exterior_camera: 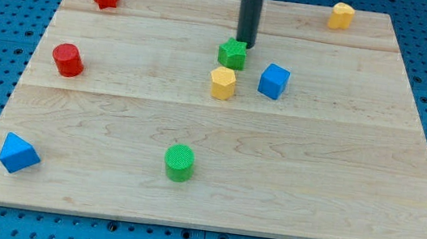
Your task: Slide the yellow heart closer to the yellow hexagon
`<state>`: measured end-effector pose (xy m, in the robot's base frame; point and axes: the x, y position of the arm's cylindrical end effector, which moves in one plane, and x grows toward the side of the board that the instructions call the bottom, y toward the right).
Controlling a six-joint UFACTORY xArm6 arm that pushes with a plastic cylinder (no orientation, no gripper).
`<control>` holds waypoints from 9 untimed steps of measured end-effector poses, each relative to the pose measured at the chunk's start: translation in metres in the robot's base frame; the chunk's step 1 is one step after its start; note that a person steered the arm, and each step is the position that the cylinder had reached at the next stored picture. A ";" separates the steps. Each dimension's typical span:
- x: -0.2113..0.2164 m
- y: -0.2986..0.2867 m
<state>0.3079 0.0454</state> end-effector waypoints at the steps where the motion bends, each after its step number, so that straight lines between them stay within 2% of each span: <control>1: -0.020 0.071; 2: -0.033 0.171; 3: -0.075 0.206; 4: -0.108 0.188; 5: -0.103 0.127; 6: -0.079 0.054; 7: -0.037 -0.017; 8: -0.027 -0.080; 9: -0.038 -0.100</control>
<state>0.2695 -0.0543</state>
